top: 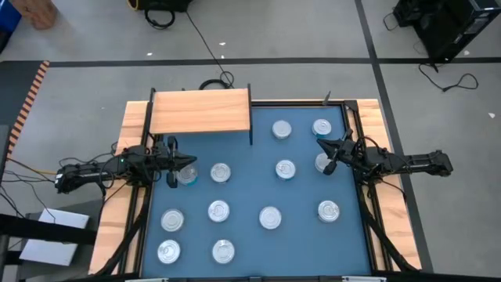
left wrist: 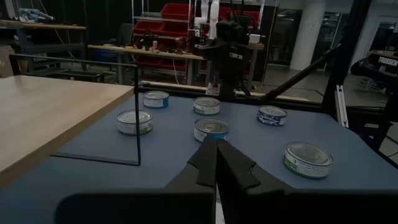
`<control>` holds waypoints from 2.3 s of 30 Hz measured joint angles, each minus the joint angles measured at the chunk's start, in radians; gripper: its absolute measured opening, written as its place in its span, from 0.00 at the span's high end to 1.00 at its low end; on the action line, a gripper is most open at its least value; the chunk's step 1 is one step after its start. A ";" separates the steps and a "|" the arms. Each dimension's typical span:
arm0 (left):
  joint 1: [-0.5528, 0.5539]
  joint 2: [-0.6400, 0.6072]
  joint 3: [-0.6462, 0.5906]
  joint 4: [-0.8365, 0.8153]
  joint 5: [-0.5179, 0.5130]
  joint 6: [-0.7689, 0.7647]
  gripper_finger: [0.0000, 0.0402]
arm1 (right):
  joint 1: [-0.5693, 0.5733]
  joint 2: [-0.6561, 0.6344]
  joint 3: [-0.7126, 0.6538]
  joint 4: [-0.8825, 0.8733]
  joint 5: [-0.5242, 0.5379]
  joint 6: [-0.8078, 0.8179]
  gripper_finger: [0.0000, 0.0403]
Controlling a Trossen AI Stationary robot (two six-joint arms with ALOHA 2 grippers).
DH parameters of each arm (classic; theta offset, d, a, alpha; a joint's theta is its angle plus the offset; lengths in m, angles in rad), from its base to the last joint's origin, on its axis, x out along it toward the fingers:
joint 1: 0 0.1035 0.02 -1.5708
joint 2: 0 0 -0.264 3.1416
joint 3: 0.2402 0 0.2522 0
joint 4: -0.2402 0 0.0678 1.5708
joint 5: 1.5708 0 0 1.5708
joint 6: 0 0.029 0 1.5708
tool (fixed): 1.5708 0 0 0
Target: Stack canned seafood by type on shelf
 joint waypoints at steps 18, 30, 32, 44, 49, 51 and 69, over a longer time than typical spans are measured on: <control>0.000 0.000 0.000 0.040 0.000 0.001 0.99 | 0.000 0.000 0.000 0.000 0.000 0.000 0.93; 0.000 0.007 0.000 0.170 -0.001 0.001 0.99 | 0.000 0.000 0.000 0.000 0.000 0.000 0.93; 0.000 0.018 0.000 0.169 -0.002 0.000 0.99 | 0.000 0.000 0.000 0.000 0.000 0.000 0.93; 0.000 0.191 0.021 0.182 0.034 -0.080 1.00 | 0.000 0.000 0.000 0.000 0.000 0.000 0.93; -0.001 0.317 0.115 0.192 0.145 -0.105 0.98 | 0.000 0.000 0.000 0.000 0.000 0.000 0.93; -0.001 0.378 0.153 0.188 0.156 -0.103 0.98 | 0.000 0.000 0.000 0.000 0.000 0.000 0.93; -0.004 0.910 0.575 -0.146 0.233 0.121 0.99 | 0.000 0.000 0.000 0.000 0.000 0.000 0.93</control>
